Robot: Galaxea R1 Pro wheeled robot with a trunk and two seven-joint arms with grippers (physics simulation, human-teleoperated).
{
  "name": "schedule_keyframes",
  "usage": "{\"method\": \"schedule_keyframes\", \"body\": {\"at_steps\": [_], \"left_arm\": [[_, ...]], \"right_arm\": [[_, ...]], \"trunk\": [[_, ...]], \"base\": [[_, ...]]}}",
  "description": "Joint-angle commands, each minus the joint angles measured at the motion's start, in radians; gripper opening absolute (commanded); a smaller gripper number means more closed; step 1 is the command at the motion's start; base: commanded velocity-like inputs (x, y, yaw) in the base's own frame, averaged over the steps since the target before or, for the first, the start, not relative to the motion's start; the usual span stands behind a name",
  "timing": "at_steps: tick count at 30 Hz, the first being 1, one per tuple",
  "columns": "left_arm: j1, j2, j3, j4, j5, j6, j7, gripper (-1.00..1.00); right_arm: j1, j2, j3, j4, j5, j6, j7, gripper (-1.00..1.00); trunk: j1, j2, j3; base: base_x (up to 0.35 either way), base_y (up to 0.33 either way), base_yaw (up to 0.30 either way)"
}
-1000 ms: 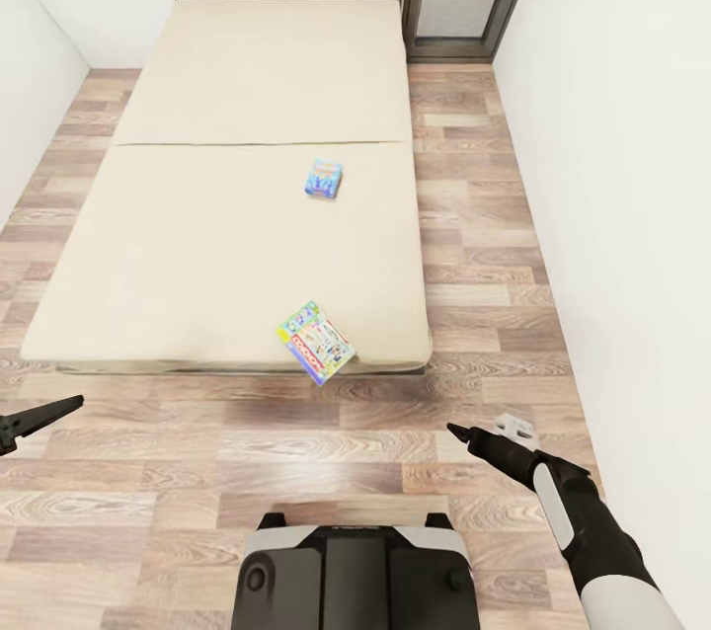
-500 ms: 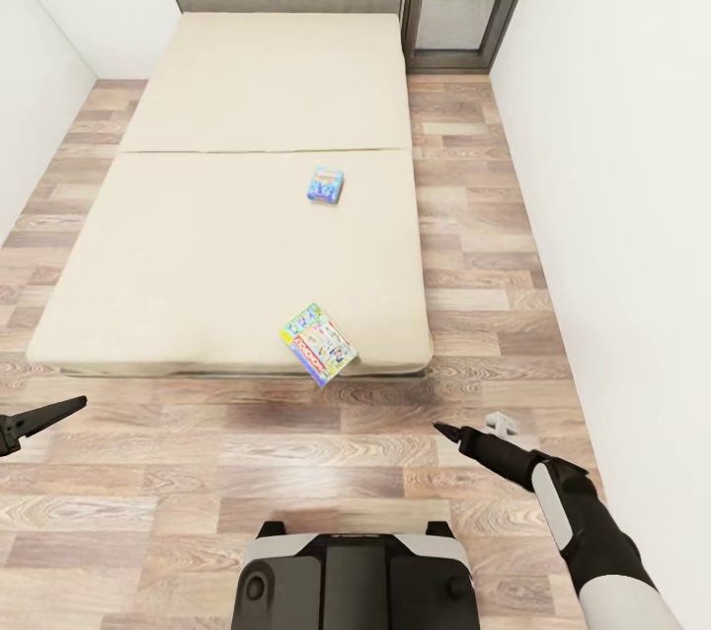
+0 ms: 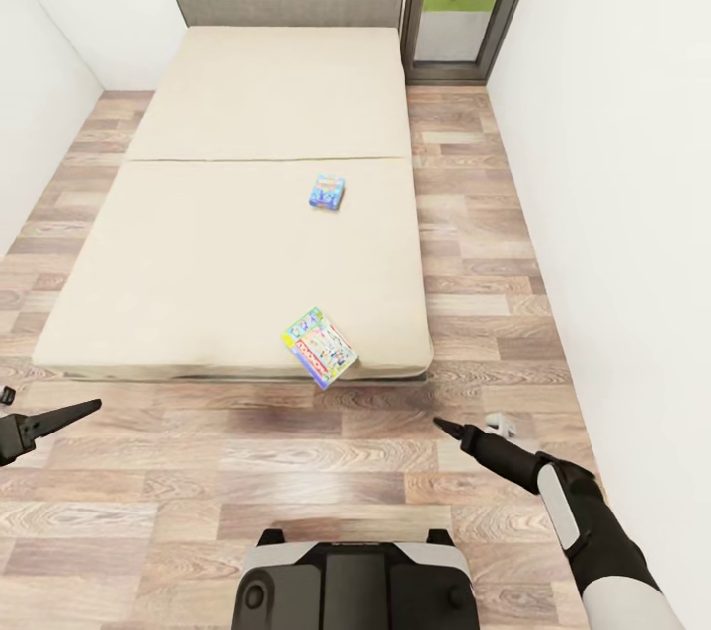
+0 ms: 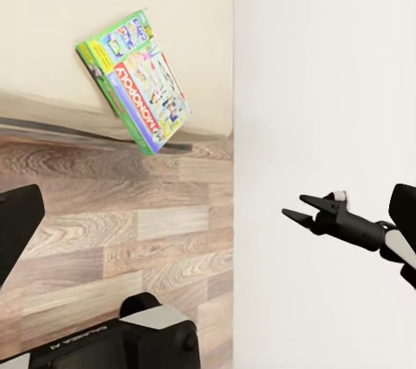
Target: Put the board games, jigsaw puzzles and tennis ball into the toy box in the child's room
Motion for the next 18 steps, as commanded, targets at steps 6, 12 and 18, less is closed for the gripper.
{"method": "schedule_keyframes", "body": {"at_steps": [6,12,18], "left_arm": [[0.0,-0.001,-0.001,0.0,-0.003,0.009,-0.003,1.0],[0.0,0.0,-0.001,0.0,-0.003,0.009,-0.003,1.0],[0.0,-0.001,-0.003,0.001,-0.003,0.009,-0.002,1.0]], "right_arm": [[0.0,-0.001,-0.029,0.002,-0.022,0.009,0.005,1.0],[0.0,-0.002,-0.037,0.004,-0.027,0.01,0.006,1.0],[0.0,0.003,-0.037,0.004,-0.027,0.01,0.005,1.0]], "trunk": [[0.001,-0.001,0.009],[0.001,-0.001,0.019],[0.001,-0.001,0.029]], "base": [[0.0,0.0,0.0],[0.0,0.0,0.0],[0.0,0.0,0.0]]}}
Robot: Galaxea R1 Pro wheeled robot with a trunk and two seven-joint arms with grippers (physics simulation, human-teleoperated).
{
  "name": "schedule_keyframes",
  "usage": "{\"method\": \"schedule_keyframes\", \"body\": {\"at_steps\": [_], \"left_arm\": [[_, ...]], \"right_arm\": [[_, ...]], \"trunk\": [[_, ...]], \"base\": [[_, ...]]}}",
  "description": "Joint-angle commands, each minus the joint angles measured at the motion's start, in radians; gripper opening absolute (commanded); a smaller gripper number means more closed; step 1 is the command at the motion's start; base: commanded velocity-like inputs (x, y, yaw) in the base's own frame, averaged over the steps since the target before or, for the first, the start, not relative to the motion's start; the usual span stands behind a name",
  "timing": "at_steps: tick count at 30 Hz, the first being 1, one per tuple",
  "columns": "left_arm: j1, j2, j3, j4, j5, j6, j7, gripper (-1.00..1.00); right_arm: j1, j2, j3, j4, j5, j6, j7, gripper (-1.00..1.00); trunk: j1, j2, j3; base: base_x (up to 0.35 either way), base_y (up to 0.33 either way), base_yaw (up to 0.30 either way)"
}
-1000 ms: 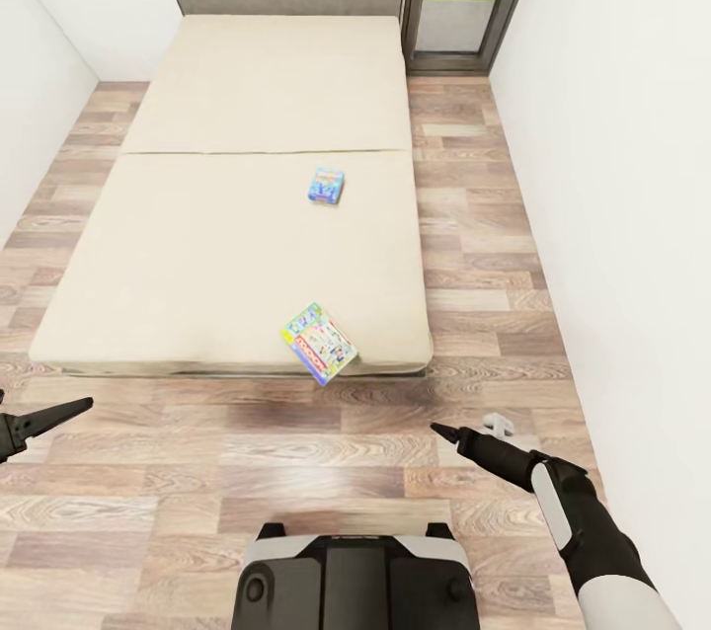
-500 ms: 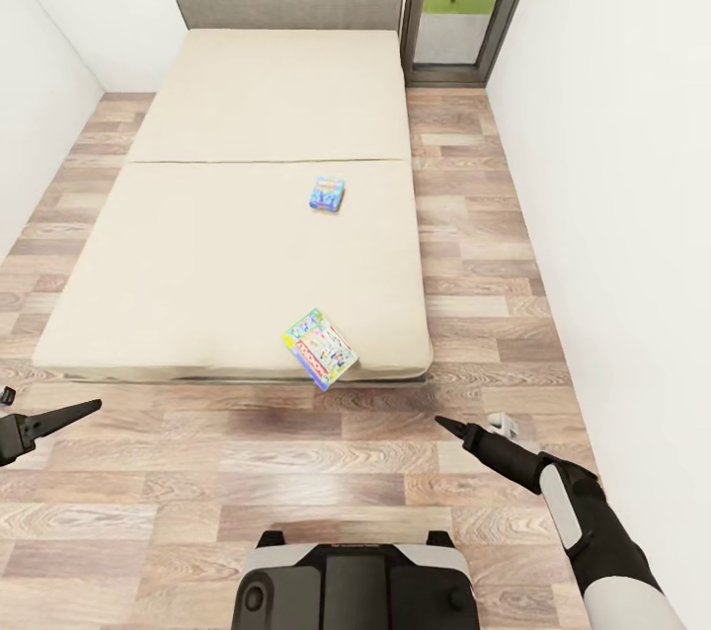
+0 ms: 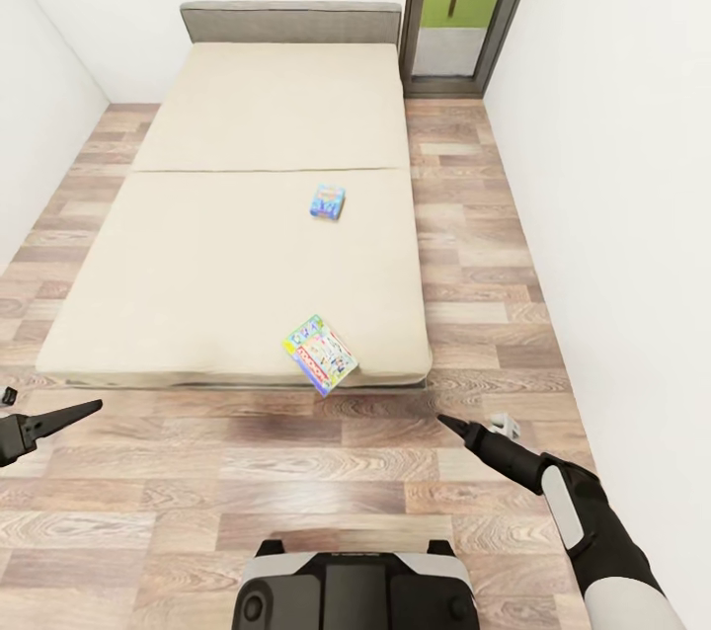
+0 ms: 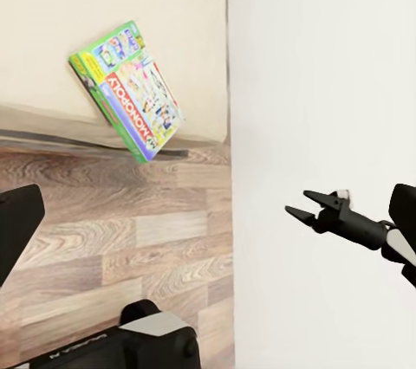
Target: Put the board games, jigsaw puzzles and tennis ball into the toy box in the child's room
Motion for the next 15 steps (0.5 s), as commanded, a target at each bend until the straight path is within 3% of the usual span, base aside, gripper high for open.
{"method": "schedule_keyframes", "body": {"at_steps": [1,10,15], "left_arm": [[0.0,0.0,0.0,0.0,-0.001,0.011,-0.004,1.0],[0.0,0.0,-0.003,0.002,0.0,0.013,-0.006,1.0],[0.0,0.001,-0.042,0.005,0.0,0.013,-0.005,1.0]], "right_arm": [[0.0,0.002,-0.002,0.0,-0.003,0.007,0.001,1.0],[0.0,0.013,0.0,-0.001,-0.005,0.007,0.002,1.0],[0.001,0.016,0.001,0.007,-0.005,0.004,-0.002,1.0]], "trunk": [[0.001,-0.001,0.001],[0.001,-0.001,0.016],[0.001,-0.001,0.024]], "base": [[0.0,0.0,0.0],[0.0,0.0,0.0],[0.0,0.0,0.0]]}}
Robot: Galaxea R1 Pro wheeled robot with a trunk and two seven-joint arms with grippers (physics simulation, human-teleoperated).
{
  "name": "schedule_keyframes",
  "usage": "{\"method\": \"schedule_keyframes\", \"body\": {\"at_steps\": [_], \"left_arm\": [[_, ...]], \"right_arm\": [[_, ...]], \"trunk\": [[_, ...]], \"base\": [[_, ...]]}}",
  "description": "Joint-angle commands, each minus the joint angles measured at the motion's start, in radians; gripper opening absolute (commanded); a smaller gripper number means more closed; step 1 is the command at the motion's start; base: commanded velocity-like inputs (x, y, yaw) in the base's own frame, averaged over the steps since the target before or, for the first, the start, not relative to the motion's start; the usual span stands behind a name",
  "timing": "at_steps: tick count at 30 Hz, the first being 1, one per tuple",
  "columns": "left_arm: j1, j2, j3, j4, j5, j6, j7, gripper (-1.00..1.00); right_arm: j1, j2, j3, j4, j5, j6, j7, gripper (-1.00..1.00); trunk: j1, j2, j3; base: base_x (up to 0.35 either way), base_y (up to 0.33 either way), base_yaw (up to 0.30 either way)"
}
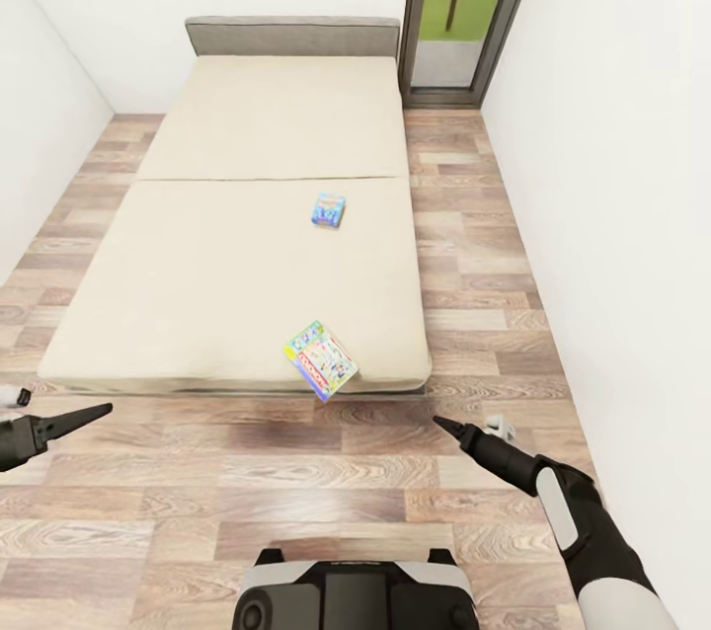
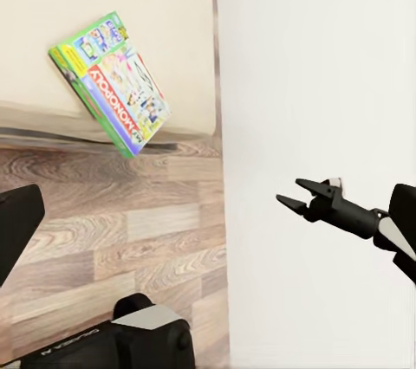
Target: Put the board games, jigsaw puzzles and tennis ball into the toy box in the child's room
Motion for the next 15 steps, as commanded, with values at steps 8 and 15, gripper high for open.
{"method": "schedule_keyframes", "body": {"at_steps": [8,15], "left_arm": [[-0.001,-0.004,-0.036,0.012,-0.003,0.007,0.0,1.0],[-0.001,-0.005,-0.045,0.015,-0.003,0.007,0.001,1.0]], "right_arm": [[0.0,0.001,-0.005,0.055,-0.005,0.002,0.001,1.0],[0.0,0.002,-0.006,0.069,-0.006,0.002,0.0,1.0]], "trunk": [[0.001,-0.001,0.012],[0.001,-0.001,0.024]], "base": [[0.0,0.0,0.0],[0.0,0.02,0.0]]}}
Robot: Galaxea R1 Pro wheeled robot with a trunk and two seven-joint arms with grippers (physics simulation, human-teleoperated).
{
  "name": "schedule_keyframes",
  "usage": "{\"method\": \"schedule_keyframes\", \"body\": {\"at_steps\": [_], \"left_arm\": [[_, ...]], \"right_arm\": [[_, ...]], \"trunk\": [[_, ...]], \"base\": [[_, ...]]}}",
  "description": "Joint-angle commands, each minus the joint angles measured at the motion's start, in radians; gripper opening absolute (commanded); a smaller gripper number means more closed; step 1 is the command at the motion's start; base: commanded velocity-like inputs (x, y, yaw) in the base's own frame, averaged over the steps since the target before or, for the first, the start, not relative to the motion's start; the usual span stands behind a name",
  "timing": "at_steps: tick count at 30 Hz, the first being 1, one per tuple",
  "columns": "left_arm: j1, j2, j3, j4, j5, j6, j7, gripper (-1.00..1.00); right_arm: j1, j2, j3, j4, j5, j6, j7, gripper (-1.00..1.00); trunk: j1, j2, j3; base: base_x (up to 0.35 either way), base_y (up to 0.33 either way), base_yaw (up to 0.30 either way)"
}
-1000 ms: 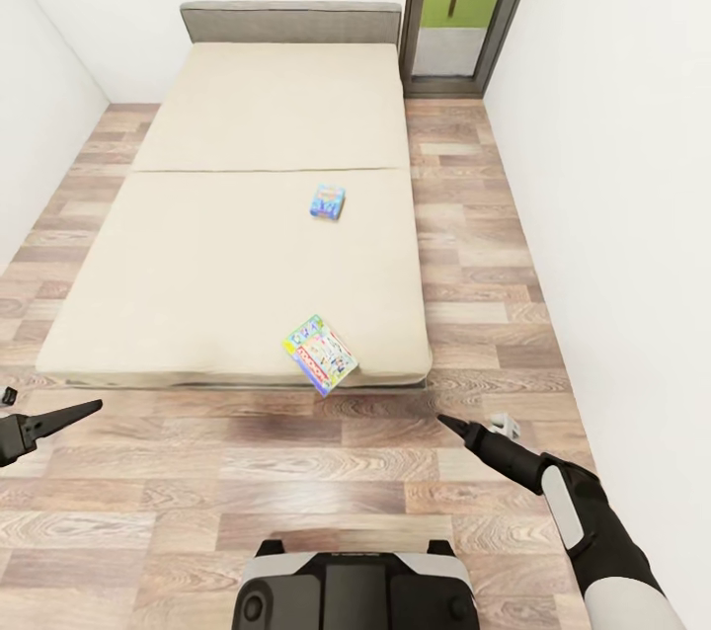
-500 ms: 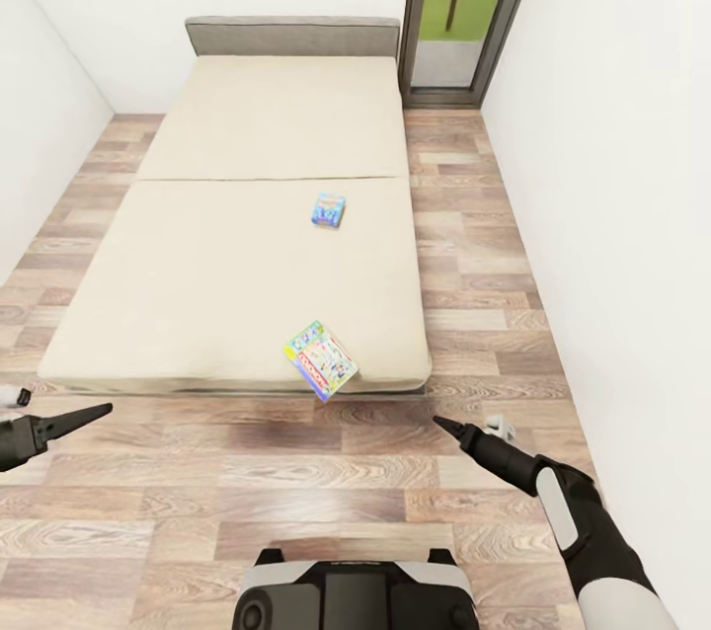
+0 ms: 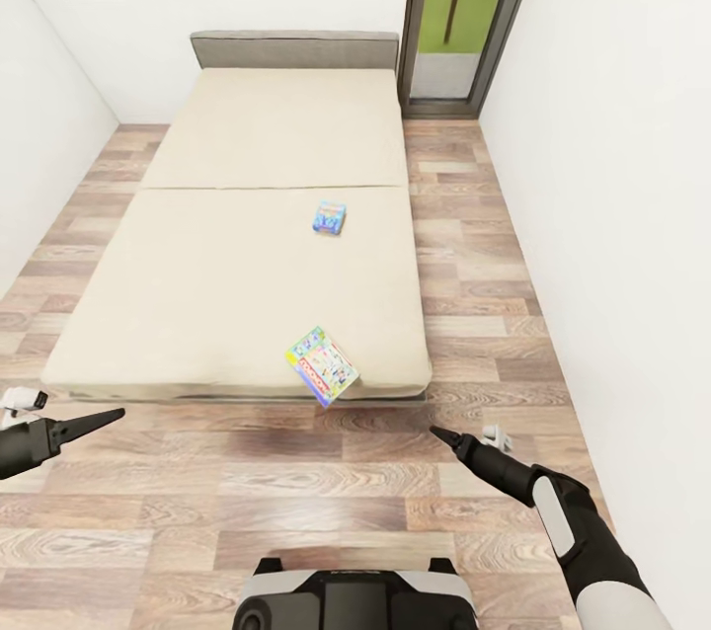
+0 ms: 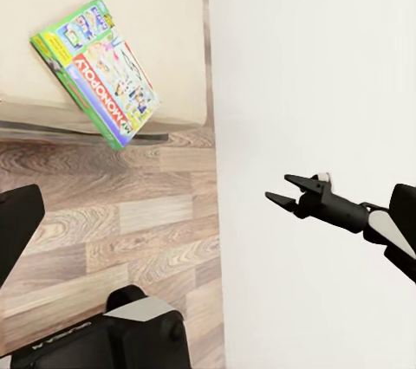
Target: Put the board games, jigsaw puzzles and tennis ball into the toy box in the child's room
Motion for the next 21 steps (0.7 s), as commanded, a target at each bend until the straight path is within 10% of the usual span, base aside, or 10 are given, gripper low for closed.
{"method": "schedule_keyframes", "body": {"at_steps": [1,21], "left_arm": [[0.0,0.0,0.0,0.0,-0.001,0.011,-0.004,1.0],[0.0,0.002,0.0,0.0,0.0,0.012,-0.007,1.0]], "right_arm": [[0.0,0.0,-0.002,0.0,-0.004,0.007,0.002,1.0],[0.0,0.001,0.0,0.001,-0.093,0.005,-0.002,1.0]], "trunk": [[0.001,-0.001,0.001],[0.001,-0.001,0.034]], "base": [[0.0,0.089,0.0],[0.0,0.017,0.0]]}}
